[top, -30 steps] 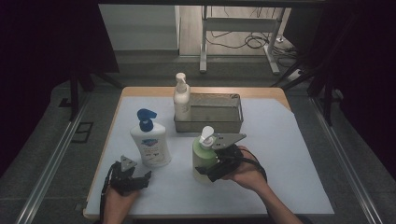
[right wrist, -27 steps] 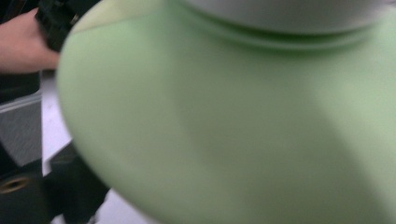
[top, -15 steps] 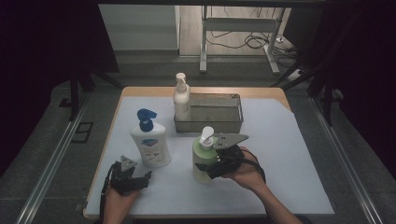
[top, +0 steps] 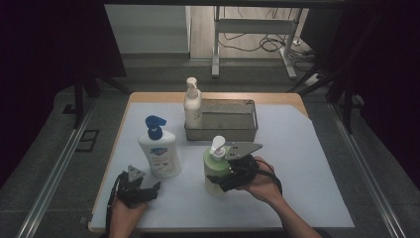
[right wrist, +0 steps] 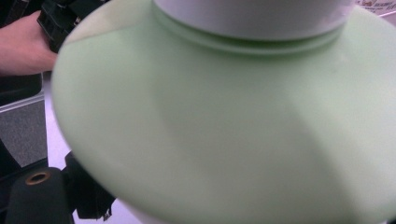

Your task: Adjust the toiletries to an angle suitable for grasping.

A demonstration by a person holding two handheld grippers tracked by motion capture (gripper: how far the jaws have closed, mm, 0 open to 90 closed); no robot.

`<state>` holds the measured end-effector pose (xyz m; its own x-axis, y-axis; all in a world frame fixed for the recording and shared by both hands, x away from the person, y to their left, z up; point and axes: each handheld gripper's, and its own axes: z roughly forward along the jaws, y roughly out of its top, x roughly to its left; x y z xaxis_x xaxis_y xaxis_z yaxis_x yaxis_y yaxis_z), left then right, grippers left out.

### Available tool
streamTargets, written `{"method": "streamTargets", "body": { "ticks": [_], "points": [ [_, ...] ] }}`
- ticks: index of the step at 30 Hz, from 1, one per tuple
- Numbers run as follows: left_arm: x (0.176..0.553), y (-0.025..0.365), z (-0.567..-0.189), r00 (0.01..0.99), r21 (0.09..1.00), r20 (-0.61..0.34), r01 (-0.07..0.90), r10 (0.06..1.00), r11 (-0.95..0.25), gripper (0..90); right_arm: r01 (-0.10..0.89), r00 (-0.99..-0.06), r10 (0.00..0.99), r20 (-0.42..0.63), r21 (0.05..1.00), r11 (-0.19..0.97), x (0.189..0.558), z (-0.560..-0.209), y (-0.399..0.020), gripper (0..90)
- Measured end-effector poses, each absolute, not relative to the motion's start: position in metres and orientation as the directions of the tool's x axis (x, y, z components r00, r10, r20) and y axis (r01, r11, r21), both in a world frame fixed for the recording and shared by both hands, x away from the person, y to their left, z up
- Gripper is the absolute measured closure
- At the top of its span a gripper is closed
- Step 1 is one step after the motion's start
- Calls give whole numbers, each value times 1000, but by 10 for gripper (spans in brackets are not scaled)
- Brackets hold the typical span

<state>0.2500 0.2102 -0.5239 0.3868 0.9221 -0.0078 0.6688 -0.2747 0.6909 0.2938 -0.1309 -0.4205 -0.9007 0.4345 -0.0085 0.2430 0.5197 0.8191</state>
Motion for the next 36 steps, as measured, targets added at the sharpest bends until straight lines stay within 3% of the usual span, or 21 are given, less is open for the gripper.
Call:
{"method": "streamTargets", "body": {
  "ticks": [36],
  "points": [
    [250,210,-524,386,691,-8,668,922,-274,167,282,-840,542,-19,838,467,335,-368,-143,122]
  ]
}}
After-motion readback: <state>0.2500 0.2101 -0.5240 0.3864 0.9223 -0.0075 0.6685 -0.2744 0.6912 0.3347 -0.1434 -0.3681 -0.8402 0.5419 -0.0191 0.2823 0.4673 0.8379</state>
